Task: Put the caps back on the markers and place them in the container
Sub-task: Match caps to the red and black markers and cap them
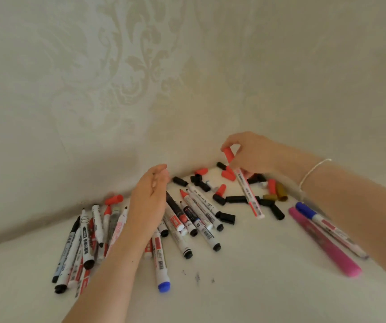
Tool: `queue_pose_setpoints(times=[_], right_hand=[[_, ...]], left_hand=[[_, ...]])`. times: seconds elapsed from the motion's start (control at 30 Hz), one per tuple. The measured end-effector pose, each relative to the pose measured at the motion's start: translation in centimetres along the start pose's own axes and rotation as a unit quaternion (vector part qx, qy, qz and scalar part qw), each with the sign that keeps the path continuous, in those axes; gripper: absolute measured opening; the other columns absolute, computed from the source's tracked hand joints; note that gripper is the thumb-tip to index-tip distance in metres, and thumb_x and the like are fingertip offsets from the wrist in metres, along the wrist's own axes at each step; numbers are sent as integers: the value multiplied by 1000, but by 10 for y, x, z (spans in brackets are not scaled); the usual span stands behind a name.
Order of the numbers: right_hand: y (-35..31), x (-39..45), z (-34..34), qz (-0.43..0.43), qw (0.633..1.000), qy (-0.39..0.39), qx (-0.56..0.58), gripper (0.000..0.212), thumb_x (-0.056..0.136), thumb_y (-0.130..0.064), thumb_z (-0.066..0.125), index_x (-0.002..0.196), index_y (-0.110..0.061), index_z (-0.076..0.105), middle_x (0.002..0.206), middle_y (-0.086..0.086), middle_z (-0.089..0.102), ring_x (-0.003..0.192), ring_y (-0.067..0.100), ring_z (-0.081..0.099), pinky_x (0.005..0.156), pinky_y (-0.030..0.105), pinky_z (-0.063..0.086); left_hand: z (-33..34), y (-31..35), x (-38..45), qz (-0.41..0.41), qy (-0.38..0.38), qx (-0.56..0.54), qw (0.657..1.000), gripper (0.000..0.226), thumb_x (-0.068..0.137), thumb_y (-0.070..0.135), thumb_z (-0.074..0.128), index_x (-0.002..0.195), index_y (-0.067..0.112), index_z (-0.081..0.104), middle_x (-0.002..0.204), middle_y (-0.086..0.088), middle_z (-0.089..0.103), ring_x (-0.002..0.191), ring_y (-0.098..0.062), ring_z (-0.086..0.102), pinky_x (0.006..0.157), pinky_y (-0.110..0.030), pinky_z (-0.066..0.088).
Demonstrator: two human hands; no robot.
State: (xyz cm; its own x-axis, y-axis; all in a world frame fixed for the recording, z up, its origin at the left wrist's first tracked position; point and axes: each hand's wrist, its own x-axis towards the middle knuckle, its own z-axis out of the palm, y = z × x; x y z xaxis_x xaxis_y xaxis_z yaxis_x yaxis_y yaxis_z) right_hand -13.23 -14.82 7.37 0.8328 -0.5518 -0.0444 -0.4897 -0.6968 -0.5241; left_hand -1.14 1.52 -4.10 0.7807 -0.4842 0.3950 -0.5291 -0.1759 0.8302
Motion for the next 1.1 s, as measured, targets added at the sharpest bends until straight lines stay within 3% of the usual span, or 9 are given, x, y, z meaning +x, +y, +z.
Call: queue_pose_setpoints(times=[0.1, 0.3, 0.43, 0.5, 0.57, 0.7, 0.93, 1.03, 1.1], right_hand=[[32, -15, -8, 96, 986, -84, -110, 33, 84, 5, 56, 113, -8, 56, 90, 15, 62, 71, 29, 71, 64, 33, 60], [76, -37, 4, 128, 952, -119, -251, 13, 81, 0, 61, 93, -4, 57, 65, 8, 58, 52, 18, 59, 45, 21, 46], [82, -44, 10, 139, 935, -108, -308, 23, 81, 0, 59, 73, -13, 42, 65, 1, 48, 53, 14, 49, 56, 26, 46], [82, -45, 11, 144, 928, -103, -328, 11, 82, -1, 59, 88, -8, 53, 66, 1, 46, 54, 13, 45, 54, 25, 43], [83, -46, 14, 153, 927, -111, -325, 30, 86, -2, 56, 115, -4, 54, 67, 2, 45, 54, 13, 44, 48, 21, 39], [79, -48, 20, 133, 926, -109, -336, 38, 89, -3, 51, 127, -2, 48, 71, 3, 48, 62, 16, 52, 58, 24, 45], [17, -22, 34, -22, 977, 17, -210, 21, 87, -7, 47, 104, -9, 59, 107, 6, 60, 97, 27, 60, 80, 36, 51], [-10, -8, 50, -39, 986, -27, -158, 28, 91, -6, 45, 110, -4, 65, 108, 13, 67, 82, 22, 61, 77, 35, 54], [-20, 3, 63, -33, 987, -64, -145, 28, 91, -4, 46, 110, 1, 65, 94, 12, 69, 61, 14, 50, 56, 26, 48]], left_hand=[[7, 3, -1, -1, -13, 38, 999, 34, 101, 35, 38, 129, 25, 54, 123, 7, 60, 105, 0, 53, 75, 0, 34], [13, 5, -5, 8, -19, 60, 998, 31, 100, 28, 44, 127, 19, 57, 124, 2, 61, 106, -4, 55, 92, -21, 40], [13, 3, -7, 5, -17, 62, 998, 31, 100, 28, 44, 126, 18, 58, 125, 1, 61, 108, -6, 55, 94, -23, 41], [14, 3, -7, 5, -17, 68, 998, 31, 100, 28, 44, 126, 17, 58, 125, 1, 61, 108, -5, 55, 94, -24, 41], [14, 2, -7, 5, -18, 74, 997, 31, 100, 27, 44, 126, 17, 59, 125, 0, 61, 108, -6, 55, 95, -24, 41], [12, 0, -6, 5, -12, 63, 998, 29, 100, 24, 45, 125, 17, 60, 122, 0, 62, 109, -9, 58, 95, -24, 43], [-3, -3, 5, -31, 18, 36, 999, 25, 99, 16, 47, 119, 23, 62, 113, 7, 63, 97, -2, 57, 92, -22, 46], [-10, -5, 7, -49, 23, 38, 998, 25, 99, 14, 48, 116, 23, 62, 116, 5, 64, 102, -6, 59, 96, -25, 45], [-14, -7, 8, -56, 23, 44, 997, 24, 99, 14, 48, 117, 22, 63, 118, 5, 64, 105, -8, 59, 99, -27, 46]])
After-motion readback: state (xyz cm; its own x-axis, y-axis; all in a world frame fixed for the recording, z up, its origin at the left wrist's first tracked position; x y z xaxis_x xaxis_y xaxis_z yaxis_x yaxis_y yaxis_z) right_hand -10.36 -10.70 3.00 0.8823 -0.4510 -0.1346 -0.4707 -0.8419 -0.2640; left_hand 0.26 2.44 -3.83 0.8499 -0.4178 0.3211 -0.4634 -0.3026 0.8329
